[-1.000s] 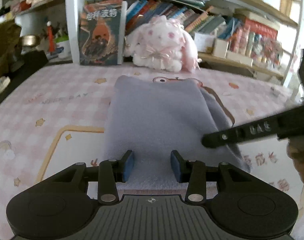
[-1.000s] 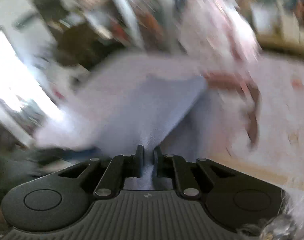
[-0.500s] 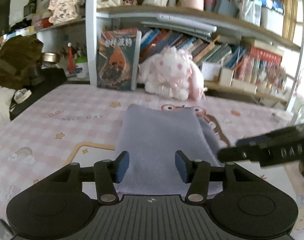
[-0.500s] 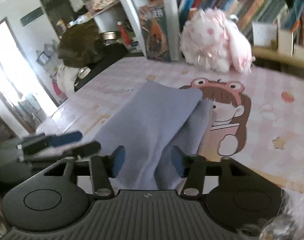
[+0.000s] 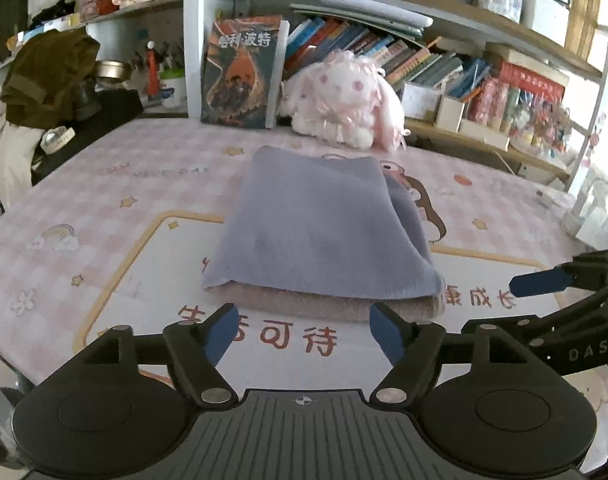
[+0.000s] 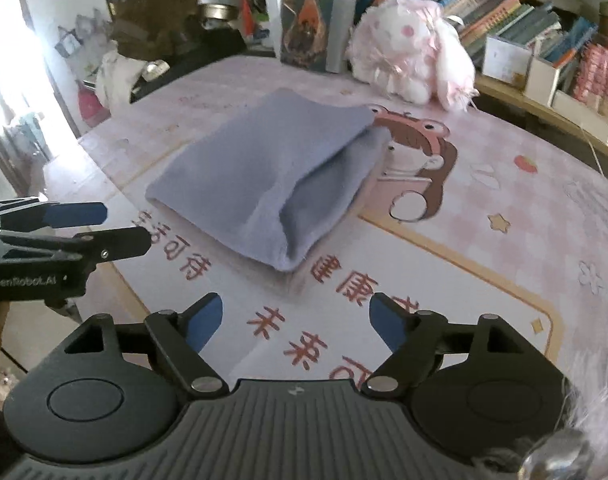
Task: Fold clothes
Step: 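Withdraw both open grippers and reposition at the folded sweater's end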
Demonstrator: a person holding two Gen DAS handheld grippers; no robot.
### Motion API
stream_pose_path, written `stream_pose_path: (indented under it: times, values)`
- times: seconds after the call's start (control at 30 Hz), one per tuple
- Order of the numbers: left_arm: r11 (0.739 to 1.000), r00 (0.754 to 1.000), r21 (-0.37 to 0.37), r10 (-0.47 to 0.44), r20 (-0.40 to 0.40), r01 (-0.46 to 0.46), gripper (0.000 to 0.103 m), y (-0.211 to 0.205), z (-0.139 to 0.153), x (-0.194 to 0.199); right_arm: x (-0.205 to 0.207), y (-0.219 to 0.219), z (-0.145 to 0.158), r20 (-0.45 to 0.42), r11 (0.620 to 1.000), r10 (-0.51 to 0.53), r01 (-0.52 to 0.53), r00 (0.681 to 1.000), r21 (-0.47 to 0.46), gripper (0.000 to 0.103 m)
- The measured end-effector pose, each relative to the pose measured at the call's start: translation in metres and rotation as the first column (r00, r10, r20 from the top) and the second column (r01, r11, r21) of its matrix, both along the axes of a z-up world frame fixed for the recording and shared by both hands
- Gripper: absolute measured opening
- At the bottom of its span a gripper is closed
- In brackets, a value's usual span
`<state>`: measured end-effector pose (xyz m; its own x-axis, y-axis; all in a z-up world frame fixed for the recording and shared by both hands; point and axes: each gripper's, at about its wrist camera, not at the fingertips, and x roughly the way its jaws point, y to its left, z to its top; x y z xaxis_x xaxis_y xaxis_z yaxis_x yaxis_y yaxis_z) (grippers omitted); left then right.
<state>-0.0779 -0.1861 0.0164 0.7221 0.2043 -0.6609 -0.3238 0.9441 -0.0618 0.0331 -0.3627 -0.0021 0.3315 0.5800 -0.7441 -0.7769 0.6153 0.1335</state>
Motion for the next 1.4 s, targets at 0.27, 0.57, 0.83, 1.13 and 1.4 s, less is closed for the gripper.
stream_pose_path:
  times: [0.27,0.57,0.83,1.13,1.4]
  values:
    - [1.0,1.0,-0.021,-0.008,-0.025,0.007,0.085,0.001,-0.002,-0.003,-0.005,-0.007,-0.003,-0.033,0.999,-0.033,0.033,0.999,0.008,0.088]
    - [0.992,0.994,-0.074,-0.102,-0.027,0.1,0.085,0.03,-0.008,0.013,-0.004,-0.001,-0.006,-0.054,0.992,-0.127,0.127,0.99,-0.006,0.089]
    - [0.949,0.947,-0.034,-0.314,-0.062,0.313,0.085,0.064,-0.003,0.035,-0.005,0.024,-0.004,-0.067,0.963,-0.268,0.265,0.961,-0.048,0.089]
    - [0.92,0.93,-0.16,-0.366,-0.023,0.358,0.094,0.135,-0.005,0.065,0.004,0.032,0.0,-0.202,0.891,-0.437,0.453,0.877,0.039,0.095]
    - [0.858,0.954,-0.446,-0.297,-0.028,0.254,0.094,0.176,-0.033,0.12,0.057,0.028,-0.023,-0.452,0.762,-0.54,0.641,0.71,0.097,0.095]
